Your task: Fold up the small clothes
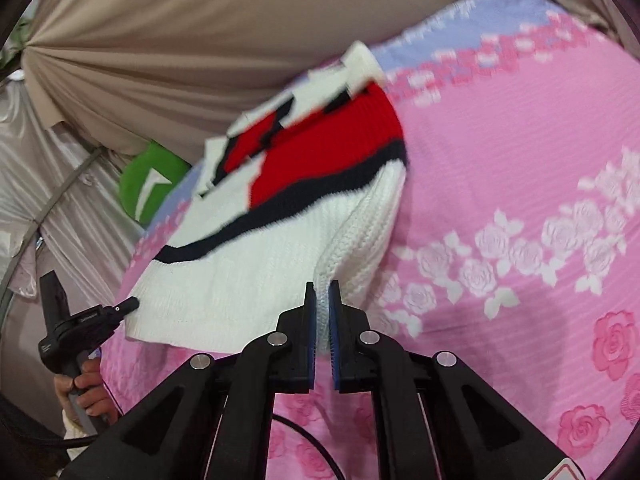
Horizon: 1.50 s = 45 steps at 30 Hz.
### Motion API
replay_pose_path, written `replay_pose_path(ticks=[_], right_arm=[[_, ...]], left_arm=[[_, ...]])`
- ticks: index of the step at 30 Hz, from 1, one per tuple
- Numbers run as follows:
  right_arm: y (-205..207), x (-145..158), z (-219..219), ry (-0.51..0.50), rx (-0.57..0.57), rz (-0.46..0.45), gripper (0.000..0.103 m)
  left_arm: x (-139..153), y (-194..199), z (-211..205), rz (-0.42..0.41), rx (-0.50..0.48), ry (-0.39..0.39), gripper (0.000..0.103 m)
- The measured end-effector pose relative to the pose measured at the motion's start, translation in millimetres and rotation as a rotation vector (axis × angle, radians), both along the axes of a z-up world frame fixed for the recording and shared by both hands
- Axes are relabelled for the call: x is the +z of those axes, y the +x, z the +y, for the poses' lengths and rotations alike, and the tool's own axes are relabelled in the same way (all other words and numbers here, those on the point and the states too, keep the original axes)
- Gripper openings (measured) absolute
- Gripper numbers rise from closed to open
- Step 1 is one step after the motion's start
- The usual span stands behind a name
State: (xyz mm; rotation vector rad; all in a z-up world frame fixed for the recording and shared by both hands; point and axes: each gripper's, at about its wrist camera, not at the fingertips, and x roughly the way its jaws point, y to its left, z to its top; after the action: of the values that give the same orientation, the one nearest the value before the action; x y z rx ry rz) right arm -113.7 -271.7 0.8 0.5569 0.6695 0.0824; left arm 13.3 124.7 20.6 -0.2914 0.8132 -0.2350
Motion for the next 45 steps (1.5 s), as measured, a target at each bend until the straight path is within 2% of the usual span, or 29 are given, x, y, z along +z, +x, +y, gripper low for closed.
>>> replay_pose_path(ticks=[4,10,13,16,18,20,22,25,27,28,31,34,35,37,38,39,40,41,43,45], right_arm=[[-41.8,41.7,1.5,-0.033,-0.01,-0.154,0.005],[-118.1,104.4,2.2,-0.098,-0.009,-0.379,0.005],[-150.7,134.5,8.3,-0.133,0.003,-0.482,0.005],[-173.7,159.6,13.3,-0.131,0.024,-0.584,0.005],[-178.2,172.9,14.6,-0.122,0.044,-0.641,0.005],[-167.8,177.9,14.2,-0.095,0.062,-0.663,0.005],[-138.8,176.5,7.5,-0.092,0.06,-0.635,0.005],[-71.0,157.9,-11.6,-0.063,0.044,-0.509,0.005],[-20.1,135.3,-27.4,-0.046,0.015,-0.407,0.005],[12.2,118.7,-35.9,-0.049,0.0,-0.335,0.005],[87.2,68.7,-63.5,0.025,-0.034,-0.169,0.005],[141.0,32.1,-71.9,-0.032,-0.098,-0.049,0.01],[150.4,23.9,-73.6,-0.04,-0.127,-0.024,0.013],[149.0,21.4,-78.5,-0.035,-0.189,-0.047,0.015],[141.1,24.4,-81.1,-0.025,-0.215,-0.081,0.021],[132.9,27.6,-83.2,-0.021,-0.234,-0.106,0.036],[120.2,32.7,-82.9,-0.024,-0.243,-0.129,0.041],[108.2,36.5,-80.2,-0.029,-0.229,-0.141,0.045],[85.4,39.7,-69.2,-0.053,-0.154,-0.131,0.047],[63.9,34.9,-59.2,-0.082,-0.109,-0.093,0.064]], left_arm=[[46.1,-48.7,1.4,-0.136,-0.04,0.002,0.004],[105.0,-124.4,18.2,-0.326,-0.088,-0.076,0.003],[131.3,-153.1,34.3,-0.423,-0.082,-0.105,0.003],[153.8,-171.2,47.1,-0.506,-0.064,-0.123,0.004],[164.0,-170.7,49.3,-0.54,-0.045,-0.108,0.004],[168.6,-159.5,49.5,-0.533,-0.031,-0.096,0.004],[166.7,-125.7,42.4,-0.491,-0.015,-0.073,0.004],[149.3,-54.6,18.7,-0.379,-0.011,-0.008,0.004],[120.4,9.9,-2.7,-0.27,-0.008,0.081,0.004],[105.9,35.5,-9.6,-0.225,-0.003,0.107,0.004],[52.7,112.1,-30.5,-0.072,0.023,0.185,0.005],[3.9,168.1,-41.1,0.044,0.06,0.251,0.008],[-5.0,176.4,-41.0,0.053,0.078,0.267,0.009],[-12.7,183.4,-35.8,0.065,0.087,0.267,0.012],[-10.2,181.1,-30.9,0.053,0.082,0.243,0.025],[-5.4,176.6,-25.9,0.036,0.079,0.228,0.037],[2.7,167.6,-20.1,0.011,0.087,0.225,0.06],[11.7,154.6,-15.5,-0.03,0.085,0.218,0.067],[23.0,128.9,-14.2,-0.054,0.035,0.235,0.071],[20.5,106.9,-15.7,-0.028,-0.028,0.245,0.074]])
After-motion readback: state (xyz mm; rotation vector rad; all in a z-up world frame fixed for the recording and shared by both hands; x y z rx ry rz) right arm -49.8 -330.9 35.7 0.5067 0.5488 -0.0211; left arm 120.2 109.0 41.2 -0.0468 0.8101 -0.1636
